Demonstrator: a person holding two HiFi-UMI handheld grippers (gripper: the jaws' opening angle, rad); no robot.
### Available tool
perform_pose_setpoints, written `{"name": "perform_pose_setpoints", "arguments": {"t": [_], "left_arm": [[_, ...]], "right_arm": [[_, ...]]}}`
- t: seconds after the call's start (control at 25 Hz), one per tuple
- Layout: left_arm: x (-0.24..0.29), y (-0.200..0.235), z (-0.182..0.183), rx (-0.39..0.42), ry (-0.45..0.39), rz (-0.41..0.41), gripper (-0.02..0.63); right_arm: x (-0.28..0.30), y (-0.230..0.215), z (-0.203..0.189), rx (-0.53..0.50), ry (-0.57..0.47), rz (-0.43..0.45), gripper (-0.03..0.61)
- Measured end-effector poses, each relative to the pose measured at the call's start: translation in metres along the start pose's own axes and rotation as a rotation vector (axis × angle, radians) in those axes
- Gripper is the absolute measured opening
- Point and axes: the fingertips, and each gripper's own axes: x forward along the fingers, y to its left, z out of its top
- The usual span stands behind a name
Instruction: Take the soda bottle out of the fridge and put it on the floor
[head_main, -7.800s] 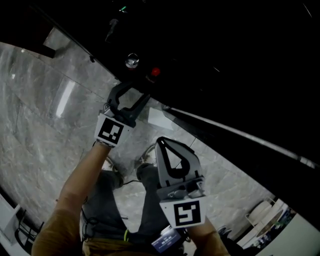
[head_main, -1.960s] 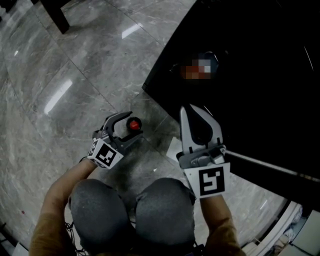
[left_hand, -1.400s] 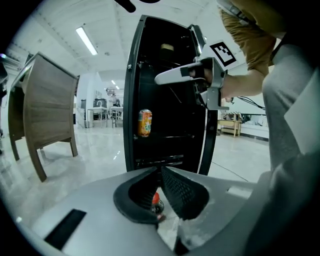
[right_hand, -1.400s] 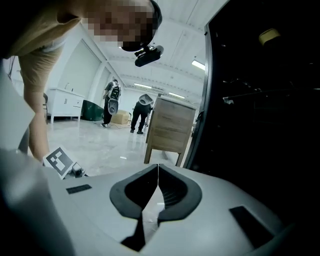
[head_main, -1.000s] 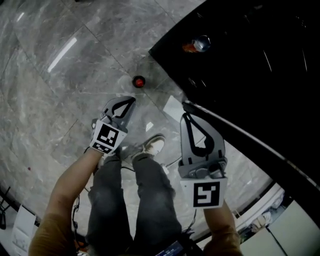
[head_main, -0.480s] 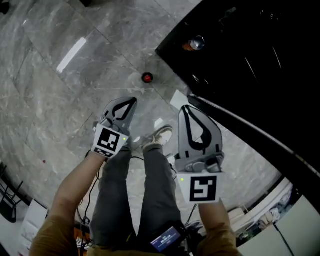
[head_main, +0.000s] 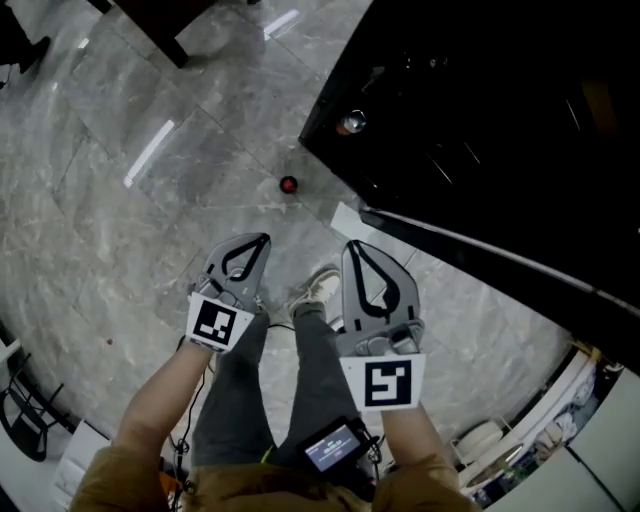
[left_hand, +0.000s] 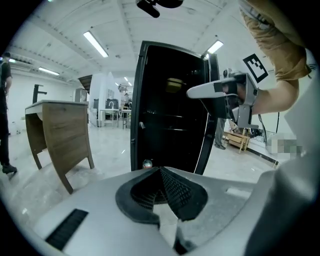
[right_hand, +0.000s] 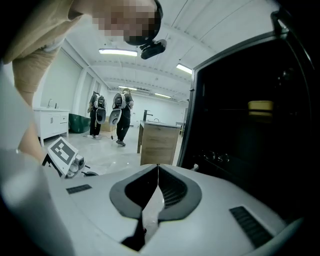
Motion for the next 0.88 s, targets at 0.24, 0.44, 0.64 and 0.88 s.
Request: {"name": "perform_pose_setpoints", "arguments": {"t": [0.24,0.44,0.64,0.88], "left_arm": [[-0.034,-0.029,0.079,0.004,-0.035,-0.046,0.002],[-0.055,-0.041,0.146,0.037,-0.091,-0.08,0.002],[-0.073,-0.042,0.207,0.081,-0.155,-0.112,0.002],[-0.099,-0.053,0.268,0.026,-0.185,-0.12,0.002]], "right_arm": [[-0.044,-0.017,0.075,0.044,-0.056,-0.067,0.002],[-0.073,-0.027,0.133,0.056,-0.104,-0.122,0.002],[-0.103,-0.035,0.172,0.078,-0.158,-0.2,0.002],[-0.144,-0.038,0.206,0.097,-0.207,-0.246,0.002]]}}
